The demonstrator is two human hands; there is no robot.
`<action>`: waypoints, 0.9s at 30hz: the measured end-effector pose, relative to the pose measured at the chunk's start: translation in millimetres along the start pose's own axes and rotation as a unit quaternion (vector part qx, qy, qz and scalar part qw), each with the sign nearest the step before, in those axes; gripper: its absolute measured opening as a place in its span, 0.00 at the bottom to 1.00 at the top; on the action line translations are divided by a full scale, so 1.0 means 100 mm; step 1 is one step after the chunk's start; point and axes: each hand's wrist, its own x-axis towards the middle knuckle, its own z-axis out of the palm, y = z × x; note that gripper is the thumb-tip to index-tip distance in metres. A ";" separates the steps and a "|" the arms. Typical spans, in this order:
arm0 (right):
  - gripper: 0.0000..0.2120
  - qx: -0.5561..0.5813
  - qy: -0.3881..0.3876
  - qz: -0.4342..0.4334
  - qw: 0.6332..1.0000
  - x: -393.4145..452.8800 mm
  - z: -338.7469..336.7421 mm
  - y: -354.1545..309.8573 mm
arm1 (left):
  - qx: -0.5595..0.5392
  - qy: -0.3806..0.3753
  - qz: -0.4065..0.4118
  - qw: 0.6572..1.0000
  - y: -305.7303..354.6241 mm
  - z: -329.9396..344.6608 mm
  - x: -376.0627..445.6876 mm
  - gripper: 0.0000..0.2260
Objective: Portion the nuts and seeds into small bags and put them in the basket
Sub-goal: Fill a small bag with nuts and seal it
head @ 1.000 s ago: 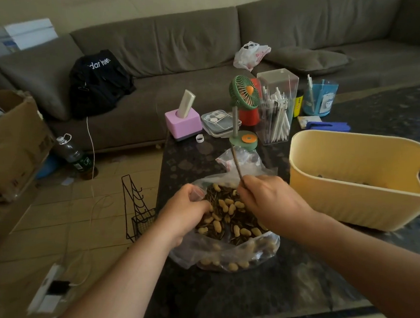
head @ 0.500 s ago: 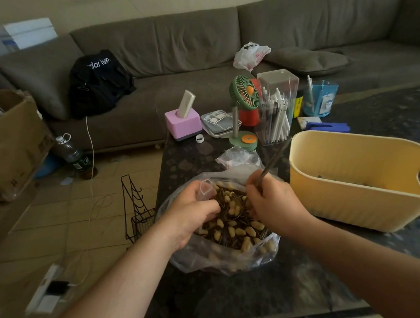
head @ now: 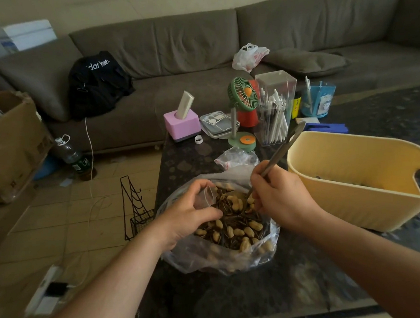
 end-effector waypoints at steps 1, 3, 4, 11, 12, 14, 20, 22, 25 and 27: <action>0.12 0.001 0.000 0.001 1.000 0.00 -0.01 0.00 | -0.001 -0.011 -0.001 1.000 -0.01 0.01 0.00 0.24; 0.12 -0.003 0.000 -0.001 1.000 0.01 -0.03 -0.01 | 0.003 -0.030 0.004 1.000 -0.01 0.01 0.01 0.25; 0.12 -0.011 0.002 -0.004 1.000 0.01 -0.05 -0.02 | 0.006 -0.033 0.006 0.999 -0.02 0.01 0.02 0.25; 0.13 -0.046 0.013 -0.009 0.999 0.00 -0.15 -0.08 | 0.055 0.019 0.011 0.998 -0.02 0.03 0.07 0.22; 0.13 -0.055 0.018 -0.018 0.998 -0.01 -0.17 -0.11 | 0.066 0.040 0.023 0.997 -0.03 0.04 0.07 0.22; 0.13 -0.068 0.032 -0.037 0.996 -0.01 -0.22 -0.18 | 0.083 0.078 0.046 0.992 -0.06 0.07 0.08 0.23; 0.10 -0.121 0.036 -0.119 0.985 0.02 -0.36 -0.41 | 0.183 0.131 0.065 0.972 -0.02 0.14 0.08 0.23; 0.09 -0.143 0.029 -0.144 0.979 0.04 -0.36 -0.46 | 0.199 0.137 0.074 0.968 -0.01 0.18 0.10 0.25; 0.08 -0.185 0.018 -0.187 0.964 0.05 -0.33 -0.49 | 0.212 0.154 0.086 0.961 -0.02 0.25 0.13 0.29; 0.09 -0.222 0.010 -0.218 0.951 0.05 -0.29 -0.50 | 0.217 0.165 0.087 0.958 -0.02 0.29 0.15 0.31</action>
